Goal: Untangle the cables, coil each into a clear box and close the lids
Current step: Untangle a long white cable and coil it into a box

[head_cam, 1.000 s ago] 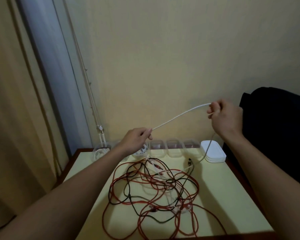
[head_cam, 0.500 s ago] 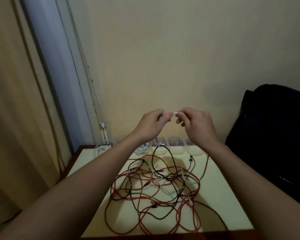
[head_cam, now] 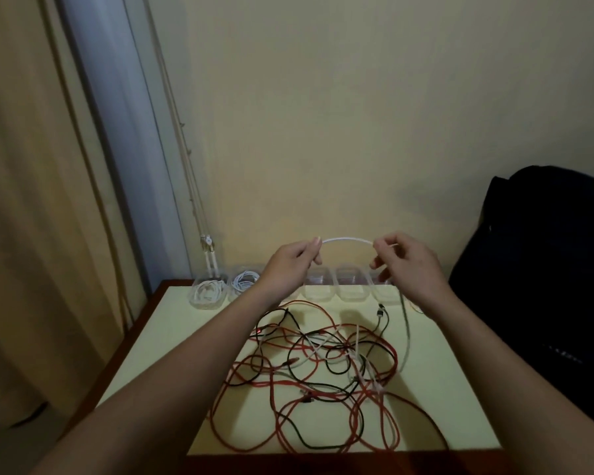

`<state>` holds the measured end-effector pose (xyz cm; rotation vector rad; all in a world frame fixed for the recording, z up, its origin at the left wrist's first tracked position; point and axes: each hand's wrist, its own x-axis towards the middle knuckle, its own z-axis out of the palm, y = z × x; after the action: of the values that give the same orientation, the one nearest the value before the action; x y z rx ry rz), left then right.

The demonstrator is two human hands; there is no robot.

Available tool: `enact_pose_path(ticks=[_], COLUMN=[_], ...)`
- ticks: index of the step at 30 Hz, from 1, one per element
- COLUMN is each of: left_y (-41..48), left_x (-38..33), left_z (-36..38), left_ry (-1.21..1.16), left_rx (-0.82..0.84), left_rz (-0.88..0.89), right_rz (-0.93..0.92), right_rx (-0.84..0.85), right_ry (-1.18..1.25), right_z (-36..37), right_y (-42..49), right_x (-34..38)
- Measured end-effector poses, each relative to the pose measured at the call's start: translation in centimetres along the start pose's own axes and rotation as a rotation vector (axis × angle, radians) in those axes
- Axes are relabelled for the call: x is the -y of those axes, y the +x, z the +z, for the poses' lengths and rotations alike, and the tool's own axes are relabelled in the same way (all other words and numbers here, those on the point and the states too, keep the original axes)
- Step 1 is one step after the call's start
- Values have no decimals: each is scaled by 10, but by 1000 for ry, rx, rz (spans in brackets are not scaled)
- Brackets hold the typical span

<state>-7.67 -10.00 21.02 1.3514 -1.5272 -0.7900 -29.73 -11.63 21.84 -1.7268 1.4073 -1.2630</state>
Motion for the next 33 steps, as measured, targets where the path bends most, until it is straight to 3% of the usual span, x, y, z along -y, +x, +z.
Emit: enact_pose_path(ticks=[2,5,7,12,16,21,24,29,33], left_y=[-6,-20,-35,-85,-120,-167,-193,-225,-242], left_x=[-10,-21,-24,-35,-37,-34,-37,-58,-68], left_z=[2,1,-5,-26,-56,-71,-62,-40,-31], left_ry=[-248,-845,-1090,-1423,-1555,-1390,-1200,-699,-330], left_rx=[2,32,31,-4,-116,-149,-174,-247,-186], left_rz=[-109,-304,-341,-268,-182,-134,-87,27,74], right_rz=[1,28,58,109,77,-19,-206,-622,-684], right_rx=[29,68,115,249,236,77,-19,-27,-63], right_ry=[94,221,311,516,379,212,2,-271,-198], right_z=[8,19,25,32,20,9,7,9,11], right_y=[-7,-26,-44,-101,-153,-199,-211,-223,-226], right_x=[-1,3,6,16,8,9,24,56,81])
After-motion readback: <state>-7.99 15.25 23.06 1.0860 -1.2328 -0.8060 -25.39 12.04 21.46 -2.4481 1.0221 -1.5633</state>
